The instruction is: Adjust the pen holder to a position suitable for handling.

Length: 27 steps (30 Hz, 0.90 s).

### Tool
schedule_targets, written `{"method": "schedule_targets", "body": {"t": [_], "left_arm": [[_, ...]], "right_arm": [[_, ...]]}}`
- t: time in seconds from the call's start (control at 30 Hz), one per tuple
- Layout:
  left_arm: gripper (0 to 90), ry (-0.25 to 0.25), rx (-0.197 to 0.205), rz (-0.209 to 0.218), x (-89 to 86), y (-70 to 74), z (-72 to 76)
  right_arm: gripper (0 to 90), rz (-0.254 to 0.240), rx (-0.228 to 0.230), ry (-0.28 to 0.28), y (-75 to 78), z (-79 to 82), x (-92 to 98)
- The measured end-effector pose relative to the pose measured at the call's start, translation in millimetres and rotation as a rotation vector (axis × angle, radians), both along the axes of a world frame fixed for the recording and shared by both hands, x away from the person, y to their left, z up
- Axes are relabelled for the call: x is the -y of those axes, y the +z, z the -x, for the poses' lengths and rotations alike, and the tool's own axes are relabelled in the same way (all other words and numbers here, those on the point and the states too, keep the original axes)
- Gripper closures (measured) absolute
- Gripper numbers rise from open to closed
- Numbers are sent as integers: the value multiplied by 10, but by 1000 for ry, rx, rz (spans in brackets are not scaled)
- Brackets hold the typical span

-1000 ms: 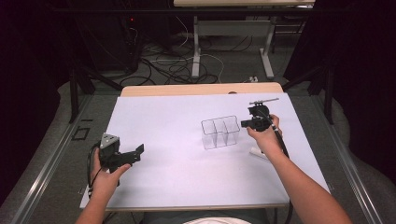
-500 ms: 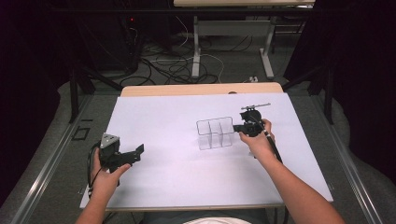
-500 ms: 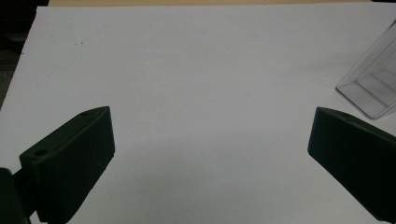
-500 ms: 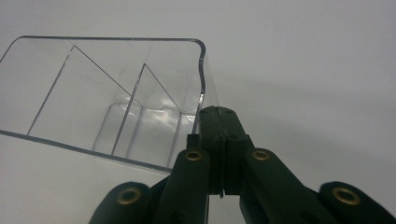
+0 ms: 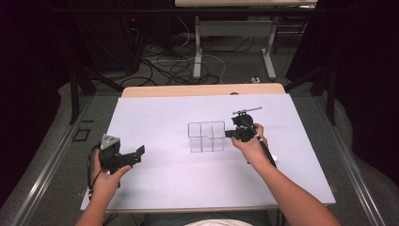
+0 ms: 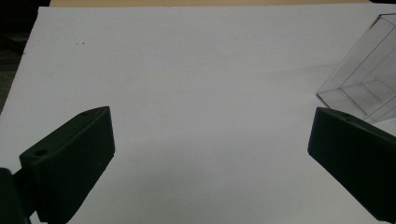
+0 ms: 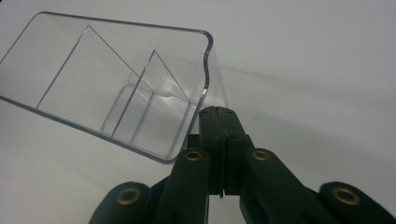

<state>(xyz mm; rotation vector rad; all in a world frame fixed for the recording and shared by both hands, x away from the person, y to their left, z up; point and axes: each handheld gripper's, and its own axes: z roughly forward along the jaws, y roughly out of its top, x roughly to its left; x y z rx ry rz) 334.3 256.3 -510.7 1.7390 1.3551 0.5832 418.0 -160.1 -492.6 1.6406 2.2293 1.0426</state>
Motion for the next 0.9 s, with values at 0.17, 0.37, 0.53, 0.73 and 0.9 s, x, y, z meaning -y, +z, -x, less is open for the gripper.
{"method": "schedule_targets", "body": {"t": [0.17,0.37,0.53,0.73,0.9], "left_arm": [[7,0,0,0,0,0,0],[7,-1,1,0,2,-3,-3],[7,-1,2,-1,0,-5,-3],[7,0,1,-3,-1,-6,-4],[7,-1,-2,-6,5,-11,-7]], "right_arm": [[900,-15,11,5,-16,4,-24],[900,-32,-23,4,-12,5,1],[900,-61,-37,3,-30,4,31],[900,-71,-20,35,-4,33,63],[848,-85,12,84,42,80,137]]}}
